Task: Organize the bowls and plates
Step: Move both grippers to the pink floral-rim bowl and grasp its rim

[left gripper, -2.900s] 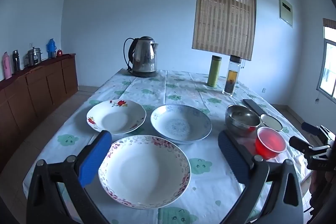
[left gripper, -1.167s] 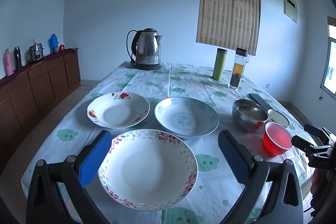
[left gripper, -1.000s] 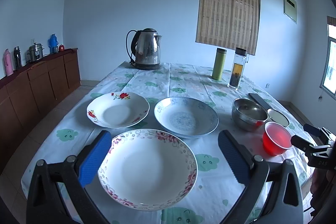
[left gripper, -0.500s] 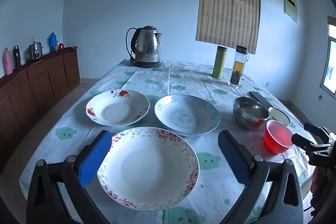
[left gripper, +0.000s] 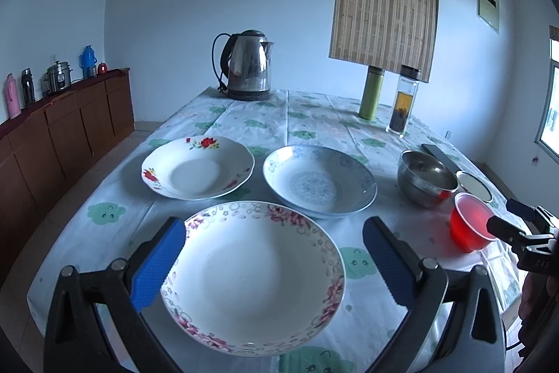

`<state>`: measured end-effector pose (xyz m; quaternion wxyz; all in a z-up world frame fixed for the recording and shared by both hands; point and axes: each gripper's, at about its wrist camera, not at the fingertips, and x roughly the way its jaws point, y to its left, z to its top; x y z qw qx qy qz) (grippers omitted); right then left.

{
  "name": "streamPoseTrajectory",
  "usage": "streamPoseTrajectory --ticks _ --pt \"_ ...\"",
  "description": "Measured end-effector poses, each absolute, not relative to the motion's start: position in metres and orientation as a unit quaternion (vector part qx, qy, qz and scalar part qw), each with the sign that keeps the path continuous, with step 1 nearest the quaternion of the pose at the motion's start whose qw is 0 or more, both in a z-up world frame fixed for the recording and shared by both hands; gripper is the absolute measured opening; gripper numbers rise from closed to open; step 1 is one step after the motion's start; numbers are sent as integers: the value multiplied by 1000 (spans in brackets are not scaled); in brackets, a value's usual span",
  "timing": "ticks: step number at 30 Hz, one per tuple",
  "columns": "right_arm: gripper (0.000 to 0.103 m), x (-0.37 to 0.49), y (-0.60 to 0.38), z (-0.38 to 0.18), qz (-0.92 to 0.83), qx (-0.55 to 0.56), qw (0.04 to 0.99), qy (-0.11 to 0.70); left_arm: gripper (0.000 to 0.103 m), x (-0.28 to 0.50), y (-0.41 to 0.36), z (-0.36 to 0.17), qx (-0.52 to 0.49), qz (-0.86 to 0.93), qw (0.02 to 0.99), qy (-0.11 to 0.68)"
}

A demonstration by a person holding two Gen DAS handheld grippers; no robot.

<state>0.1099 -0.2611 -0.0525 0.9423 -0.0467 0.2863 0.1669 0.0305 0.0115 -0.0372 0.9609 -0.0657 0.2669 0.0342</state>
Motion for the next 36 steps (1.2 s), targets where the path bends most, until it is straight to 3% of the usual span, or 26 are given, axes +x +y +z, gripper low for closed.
streamPoseTrajectory --ticks 14,19,24,26,31,36 --pt "102 133 -194 -65 247 -39 919 306 103 39 54 -54 -99 87 949 287" --pt "78 144 -159 -77 297 -48 896 326 100 41 66 -61 -98 105 943 301" --pt "70 150 -129 -85 335 -54 875 345 79 49 78 -75 -107 111 930 333" --pt "63 153 -118 -89 347 -61 865 357 77 49 81 -79 -112 110 927 341" --pt "62 160 -98 -98 364 -74 848 377 71 51 83 -83 -115 113 924 347" --pt "62 164 -84 -103 370 -83 840 388 49 58 88 -94 -125 112 915 368"
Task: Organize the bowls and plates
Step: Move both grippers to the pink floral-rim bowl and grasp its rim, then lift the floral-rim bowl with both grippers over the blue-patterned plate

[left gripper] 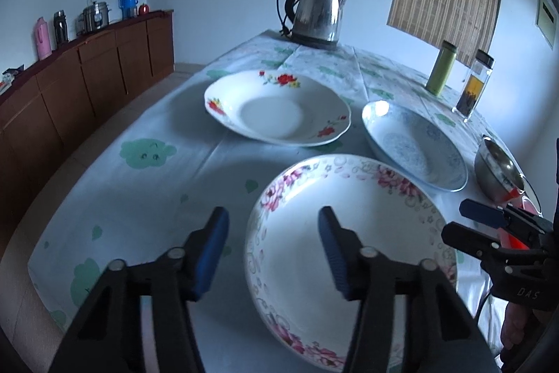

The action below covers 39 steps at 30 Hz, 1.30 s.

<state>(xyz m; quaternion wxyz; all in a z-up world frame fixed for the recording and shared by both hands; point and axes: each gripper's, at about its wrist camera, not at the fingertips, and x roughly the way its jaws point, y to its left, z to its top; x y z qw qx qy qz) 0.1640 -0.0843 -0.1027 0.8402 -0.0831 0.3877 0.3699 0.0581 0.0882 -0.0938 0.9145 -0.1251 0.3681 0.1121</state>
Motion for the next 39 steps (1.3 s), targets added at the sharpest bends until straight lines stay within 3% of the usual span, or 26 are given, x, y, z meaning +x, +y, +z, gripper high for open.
streamPoseTrajectory --ticks 2,4,5,9,21,27,30,39 --pt "61 166 -80 -106 374 -89 835 393 45 59 90 -97 -130 109 912 373" --pt "49 168 -77 -110 380 -91 828 402 39 60 90 -99 -133 106 910 379" --pt "49 168 -76 -110 382 -90 825 407 36 61 89 -100 -133 103 909 381" --pt "48 168 -71 -115 386 -95 820 411 35 61 89 -103 -134 104 908 384" --pt "29 164 -62 -125 404 -105 808 416 30 64 88 -115 -133 103 904 392" --pt "29 165 -59 -125 401 -110 812 410 39 66 81 -116 -121 89 908 391" --pt "29 165 -58 -125 395 -114 815 407 32 65 80 -116 -110 104 911 384" --pt "29 162 -65 -118 390 -109 827 391 31 62 71 -101 -88 113 922 361"
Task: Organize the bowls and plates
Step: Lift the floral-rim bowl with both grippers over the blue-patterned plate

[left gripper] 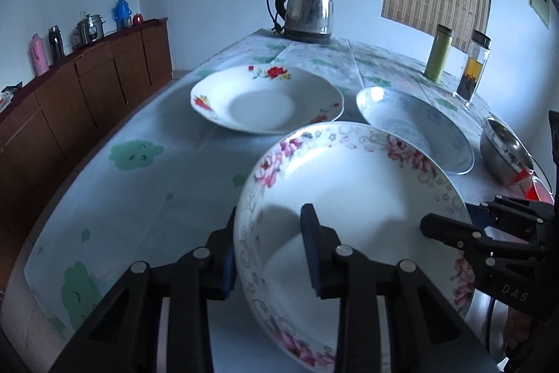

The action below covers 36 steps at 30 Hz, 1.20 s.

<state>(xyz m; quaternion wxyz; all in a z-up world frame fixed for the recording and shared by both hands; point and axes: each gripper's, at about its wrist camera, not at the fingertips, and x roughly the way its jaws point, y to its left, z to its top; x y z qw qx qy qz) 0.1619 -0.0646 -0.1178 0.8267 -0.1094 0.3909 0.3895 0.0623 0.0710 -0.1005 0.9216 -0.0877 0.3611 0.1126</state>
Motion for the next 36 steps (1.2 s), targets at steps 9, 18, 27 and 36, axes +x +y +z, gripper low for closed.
streamPoseTrajectory --ticks 9,18,27,36 --pt "29 173 -71 -101 396 -108 834 370 31 76 63 -83 -78 117 930 339" --pt "29 192 -77 -90 399 -100 838 357 31 94 56 -71 -69 124 934 327" --pt "29 217 -80 -81 394 -101 845 348 31 117 51 -64 -59 124 938 320" --pt "29 231 -85 -80 380 -84 861 327 31 137 45 -61 -52 125 939 317"
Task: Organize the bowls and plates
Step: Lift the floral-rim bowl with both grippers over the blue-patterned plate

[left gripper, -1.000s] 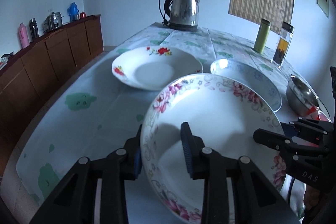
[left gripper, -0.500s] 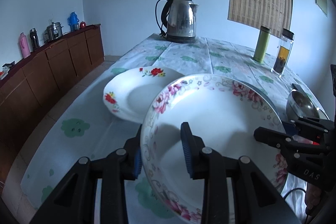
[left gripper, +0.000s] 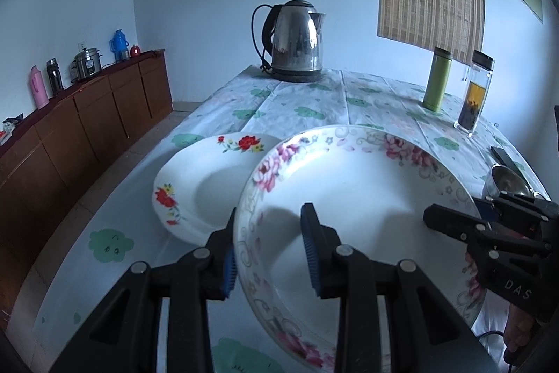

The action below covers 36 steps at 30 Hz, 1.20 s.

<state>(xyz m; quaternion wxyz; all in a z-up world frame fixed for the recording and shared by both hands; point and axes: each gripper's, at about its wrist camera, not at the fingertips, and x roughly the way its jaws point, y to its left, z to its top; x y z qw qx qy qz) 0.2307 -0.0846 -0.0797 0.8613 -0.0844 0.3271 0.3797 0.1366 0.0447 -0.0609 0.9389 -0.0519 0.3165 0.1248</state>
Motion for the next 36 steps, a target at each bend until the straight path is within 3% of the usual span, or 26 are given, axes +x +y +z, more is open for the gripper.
streamPoseTrajectory --ticks 36 --pt "29 271 -127 -86 283 -30 900 329 31 216 5 -60 -27 78 943 322"
